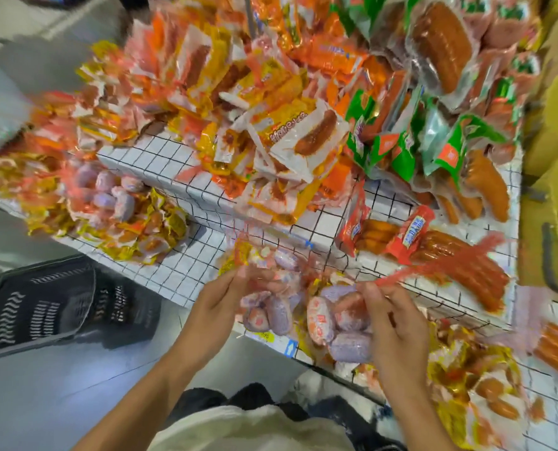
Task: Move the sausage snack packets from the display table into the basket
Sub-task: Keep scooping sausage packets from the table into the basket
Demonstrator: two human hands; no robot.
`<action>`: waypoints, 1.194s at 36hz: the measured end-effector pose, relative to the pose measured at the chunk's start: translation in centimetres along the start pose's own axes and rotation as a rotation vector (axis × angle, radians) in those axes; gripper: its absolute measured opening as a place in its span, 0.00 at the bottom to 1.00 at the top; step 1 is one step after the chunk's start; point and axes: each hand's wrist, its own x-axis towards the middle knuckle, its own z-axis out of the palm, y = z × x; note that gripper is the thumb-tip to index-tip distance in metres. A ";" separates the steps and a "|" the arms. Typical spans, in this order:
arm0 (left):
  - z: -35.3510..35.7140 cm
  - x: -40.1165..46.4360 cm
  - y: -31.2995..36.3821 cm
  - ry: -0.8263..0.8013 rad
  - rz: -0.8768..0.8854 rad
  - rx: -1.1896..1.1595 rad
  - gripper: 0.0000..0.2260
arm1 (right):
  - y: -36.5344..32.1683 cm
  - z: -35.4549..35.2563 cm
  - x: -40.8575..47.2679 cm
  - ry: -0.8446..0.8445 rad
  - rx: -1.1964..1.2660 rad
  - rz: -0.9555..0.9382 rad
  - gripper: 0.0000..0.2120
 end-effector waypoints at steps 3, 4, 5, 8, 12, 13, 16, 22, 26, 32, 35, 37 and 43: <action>-2.7 -1.2 0.4 0.056 0.007 -0.068 0.18 | -1.0 2.9 -0.9 -0.057 0.001 -0.001 0.12; -3.9 -1.7 0.5 0.083 0.005 -0.095 0.18 | -1.2 4.0 -1.4 -0.077 -0.004 -0.003 0.13; -5.2 -2.3 0.5 0.119 0.001 -0.122 0.18 | -1.5 5.3 -1.9 -0.103 -0.008 -0.001 0.13; -9.6 -4.2 -0.4 0.232 -0.028 -0.184 0.19 | -2.0 9.5 -3.5 -0.189 -0.010 0.017 0.14; -16.3 -7.4 -2.5 0.339 -0.059 -0.199 0.19 | -1.9 16.1 -5.8 -0.280 -0.001 0.092 0.14; -18.0 -8.4 -3.1 0.359 -0.070 -0.205 0.19 | -1.8 17.8 -6.4 -0.312 0.000 0.124 0.14; -23.1 -11.7 -5.4 0.411 -0.120 -0.236 0.20 | -1.1 23.1 -8.3 -0.460 -0.048 0.219 0.14; -32.3 -18.1 -10.4 0.593 -0.204 -0.320 0.19 | 0.6 33.3 -12.4 -0.655 -0.101 0.334 0.13; -37.6 -22.1 -12.8 0.718 -0.245 -0.346 0.20 | 1.0 39.9 -14.8 -0.809 -0.124 0.395 0.14; -43.2 -26.4 -15.0 0.912 -0.289 -0.388 0.19 | 1.3 48.5 -17.1 -0.983 -0.163 0.393 0.11; -45.2 -27.1 -15.8 1.017 -0.309 -0.441 0.18 | 1.8 52.5 -17.2 -1.036 -0.211 0.352 0.11; -46.5 -27.1 -16.3 1.086 -0.322 -0.476 0.18 | 2.1 55.3 -17.1 -1.071 -0.204 0.371 0.11; -50.5 -25.4 -17.2 1.186 -0.417 -0.460 0.18 | 2.7 63.9 -15.4 -1.273 -0.253 0.335 0.12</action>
